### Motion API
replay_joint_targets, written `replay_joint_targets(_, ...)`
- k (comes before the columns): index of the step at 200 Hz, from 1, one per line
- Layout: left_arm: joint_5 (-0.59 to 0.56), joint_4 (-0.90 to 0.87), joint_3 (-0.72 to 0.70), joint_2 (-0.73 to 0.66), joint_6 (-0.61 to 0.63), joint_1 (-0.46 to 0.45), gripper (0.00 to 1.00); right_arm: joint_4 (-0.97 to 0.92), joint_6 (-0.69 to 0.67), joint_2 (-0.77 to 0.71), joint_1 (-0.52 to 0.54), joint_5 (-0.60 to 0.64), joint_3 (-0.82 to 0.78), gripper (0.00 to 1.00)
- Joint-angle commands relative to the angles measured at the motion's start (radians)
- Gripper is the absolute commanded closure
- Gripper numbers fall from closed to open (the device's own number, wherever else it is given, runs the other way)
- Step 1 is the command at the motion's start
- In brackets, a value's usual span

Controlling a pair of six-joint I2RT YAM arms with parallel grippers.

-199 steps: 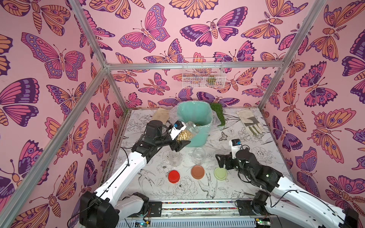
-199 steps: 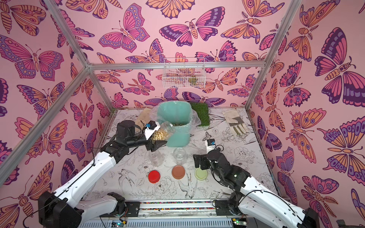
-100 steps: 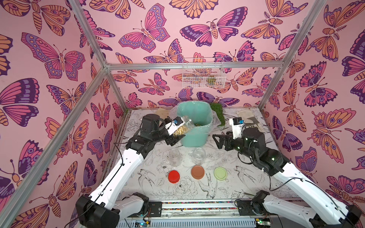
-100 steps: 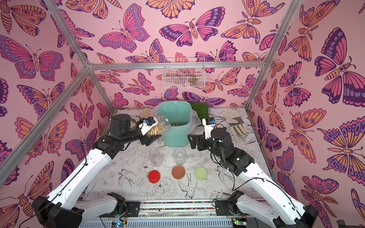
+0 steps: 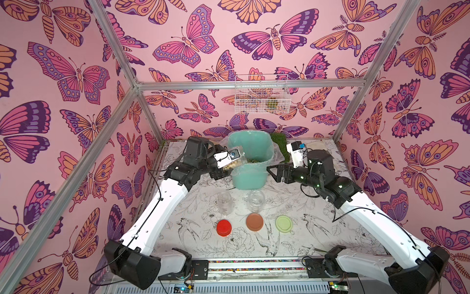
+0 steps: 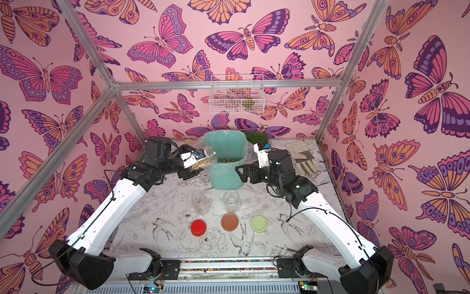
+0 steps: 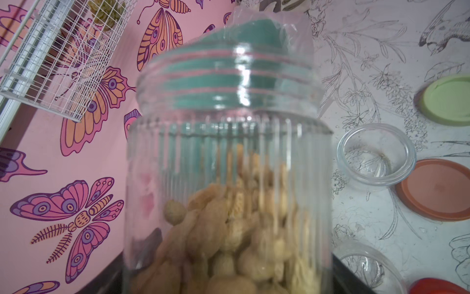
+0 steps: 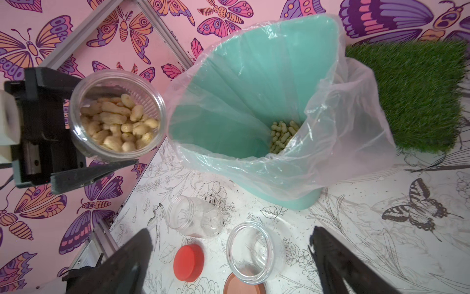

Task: Empty moldy peanuts from jars
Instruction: Pour the moldy peanuts from the jar into the trash bin.

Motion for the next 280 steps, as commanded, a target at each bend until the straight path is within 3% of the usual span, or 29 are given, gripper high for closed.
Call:
replay_joint_targets(1, -0.019, 0.02, 0.076, 0.022, 0.109, 0.008, 1.0, 0.003, 0.003, 0.0, -0.012, -0.043, 0.007, 0.01)
replay_joint_targets(81, -0.223, -0.028, 0.279, 0.199, 0.391, -0.044, 1.0, 0.059, 0.007, -0.025, -0.051, -0.07, -0.063, 0.01)
replay_joint_targets(130, -0.525, -0.039, 0.374, 0.331, 0.679, -0.139, 1.0, 0.101, 0.013, -0.031, -0.071, -0.09, -0.101, 0.01)
replay_joint_targets(176, -0.603, -0.035, 0.519, 0.421, 0.804, -0.169, 1.0, 0.133, 0.017, -0.029, -0.085, -0.103, -0.127, 0.01)
replay_joint_targets(216, -0.666, 0.01, 0.524, 0.44, 0.943, -0.182, 1.0, 0.142, 0.011, -0.031, -0.09, -0.104, -0.143, 0.01)
replay_joint_targets(280, -0.668, 0.046, 0.553, 0.447, 1.02, -0.213, 1.0, 0.169, 0.016, -0.041, -0.104, -0.103, -0.174, 0.01)
